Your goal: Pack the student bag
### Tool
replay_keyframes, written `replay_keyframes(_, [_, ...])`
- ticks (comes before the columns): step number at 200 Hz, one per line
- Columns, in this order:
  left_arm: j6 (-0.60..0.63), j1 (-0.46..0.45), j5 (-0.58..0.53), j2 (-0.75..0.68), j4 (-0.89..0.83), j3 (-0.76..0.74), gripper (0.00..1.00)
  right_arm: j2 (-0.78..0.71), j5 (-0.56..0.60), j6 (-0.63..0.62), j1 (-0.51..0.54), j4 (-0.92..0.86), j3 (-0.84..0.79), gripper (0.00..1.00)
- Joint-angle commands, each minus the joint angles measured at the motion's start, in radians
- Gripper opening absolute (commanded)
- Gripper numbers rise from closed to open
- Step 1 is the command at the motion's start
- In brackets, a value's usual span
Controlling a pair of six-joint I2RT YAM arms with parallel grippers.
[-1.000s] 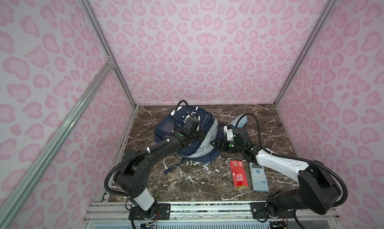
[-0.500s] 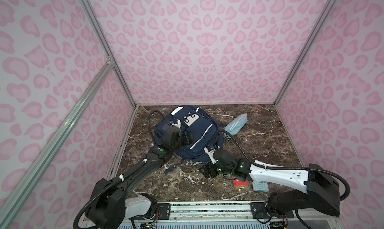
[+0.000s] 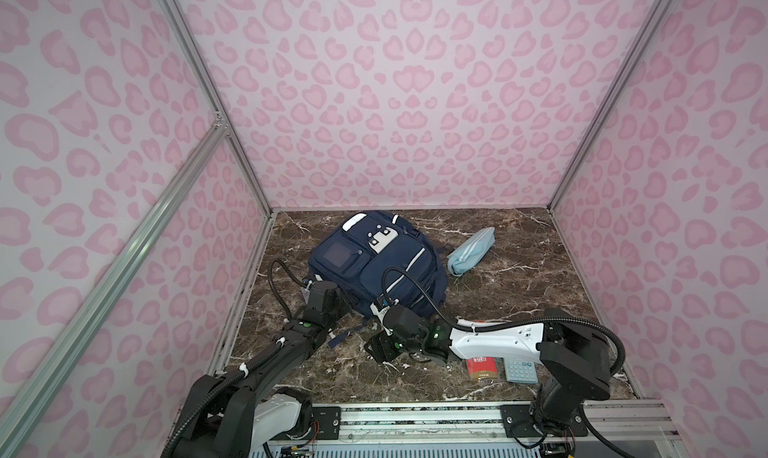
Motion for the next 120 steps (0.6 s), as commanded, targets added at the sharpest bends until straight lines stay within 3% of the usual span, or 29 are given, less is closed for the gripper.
replay_keyframes(1, [-0.095, 0.008, -0.043, 0.027, 0.137, -0.043, 0.61, 0.005, -0.006, -0.001, 0.004, 0.032, -0.002, 0.77])
replay_keyframes(17, [-0.086, 0.007, -0.042, 0.042, 0.17, -0.047, 0.6, 0.001, -0.002, 0.003, 0.003, 0.06, -0.02, 0.77])
replay_keyframes(39, [-0.019, 0.008, -0.039, 0.092, 0.17, 0.002, 0.4, 0.013, -0.008, -0.006, 0.003, 0.092, -0.026, 0.76])
replay_keyframes(49, [0.004, 0.008, -0.009, 0.114, 0.18, 0.023, 0.38, 0.019, -0.006, -0.015, 0.003, 0.096, -0.018, 0.74])
replay_keyframes(55, [0.02, 0.007, 0.018, 0.128, 0.189, 0.036, 0.31, 0.024, -0.005, -0.023, 0.002, 0.095, -0.012, 0.72])
replay_keyframes(66, [0.051, 0.005, 0.042, 0.16, 0.166, 0.076, 0.3, 0.028, 0.004, -0.035, -0.002, 0.086, -0.002, 0.71])
replay_keyframes(77, [0.07, 0.003, 0.044, 0.208, 0.115, 0.119, 0.35, 0.028, 0.005, -0.04, -0.013, 0.085, 0.003, 0.7])
replay_keyframes(89, [0.068, 0.003, 0.053, 0.246, 0.11, 0.129, 0.49, 0.026, -0.006, -0.044, -0.025, 0.085, 0.009, 0.7])
replay_keyframes(120, [-0.02, 0.002, 0.06, 0.228, 0.216, 0.006, 0.68, 0.014, 0.0, -0.047, -0.032, 0.082, 0.005, 0.7])
